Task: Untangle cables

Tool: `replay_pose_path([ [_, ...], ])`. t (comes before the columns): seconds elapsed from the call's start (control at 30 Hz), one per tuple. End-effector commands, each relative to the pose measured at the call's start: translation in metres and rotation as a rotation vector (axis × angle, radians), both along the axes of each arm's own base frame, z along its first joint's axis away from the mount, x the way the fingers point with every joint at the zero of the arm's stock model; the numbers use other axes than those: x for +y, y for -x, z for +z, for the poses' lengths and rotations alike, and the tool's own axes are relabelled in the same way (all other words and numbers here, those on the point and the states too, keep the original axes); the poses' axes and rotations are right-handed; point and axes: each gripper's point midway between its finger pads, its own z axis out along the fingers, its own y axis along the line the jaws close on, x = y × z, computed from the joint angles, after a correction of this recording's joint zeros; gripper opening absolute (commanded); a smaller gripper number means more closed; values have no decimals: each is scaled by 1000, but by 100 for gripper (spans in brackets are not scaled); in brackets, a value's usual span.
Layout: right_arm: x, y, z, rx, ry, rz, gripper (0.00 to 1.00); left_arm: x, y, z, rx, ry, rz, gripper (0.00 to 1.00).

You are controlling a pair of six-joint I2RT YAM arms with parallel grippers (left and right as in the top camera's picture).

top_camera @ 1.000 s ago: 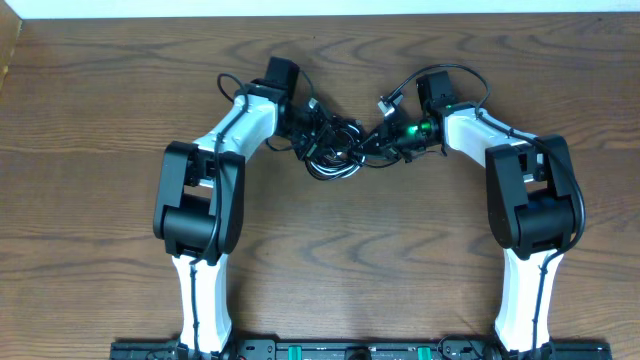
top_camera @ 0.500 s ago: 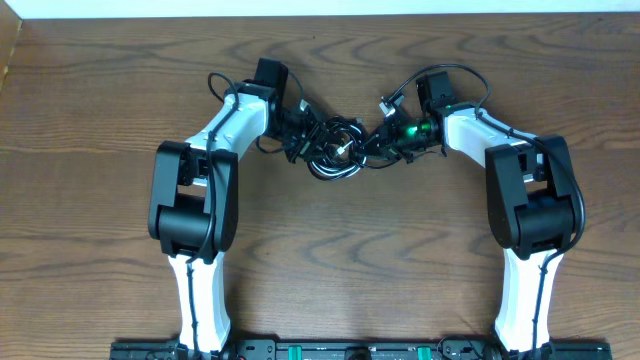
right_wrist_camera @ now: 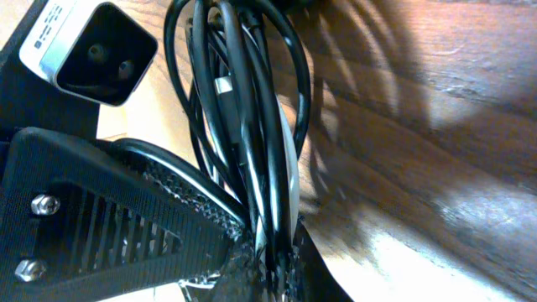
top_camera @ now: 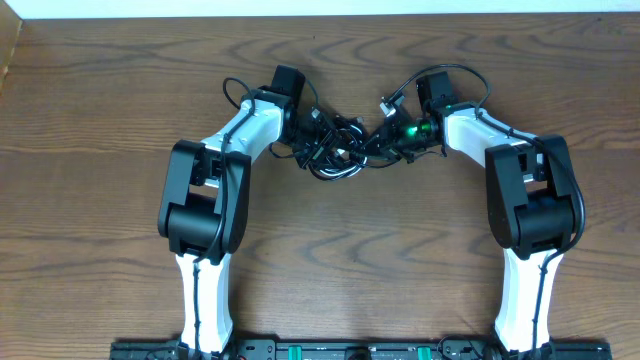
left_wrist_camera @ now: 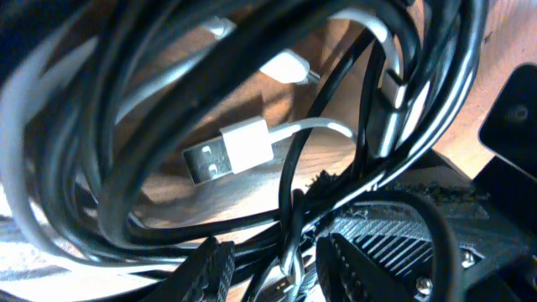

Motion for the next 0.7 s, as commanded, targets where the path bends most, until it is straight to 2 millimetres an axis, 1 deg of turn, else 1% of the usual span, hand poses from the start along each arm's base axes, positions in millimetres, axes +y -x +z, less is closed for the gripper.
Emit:
replay_pose_path([
  [0.0, 2, 2, 1, -3, -23, 16, 1, 1, 2, -15, 49, -22, 28, 39],
  [0.1, 1, 2, 0, 0, -22, 16, 1, -1, 5, -22, 76, -28, 34, 39],
  [0.2, 1, 2, 0, 0, -22, 16, 1, -7, 8, -27, 100, -25, 36, 39],
  [0.27, 1, 2, 0, 0, -22, 16, 1, -15, 7, -24, 88, 14, 23, 38],
  [0.37, 1, 2, 0, 0, -22, 16, 1, -22, 4, -17, 76, 60, 15, 26],
  [0.43, 1, 2, 0, 0, -21, 16, 1, -25, 3, -12, 77, 96, 13, 12],
  [0.47, 1, 2, 0, 0, -21, 16, 1, -25, 2, -11, 74, 106, 14, 8],
  [0.67, 1, 2, -1, -8, -15, 18, 1, -18, -3, -5, 70, 141, 24, 7],
])
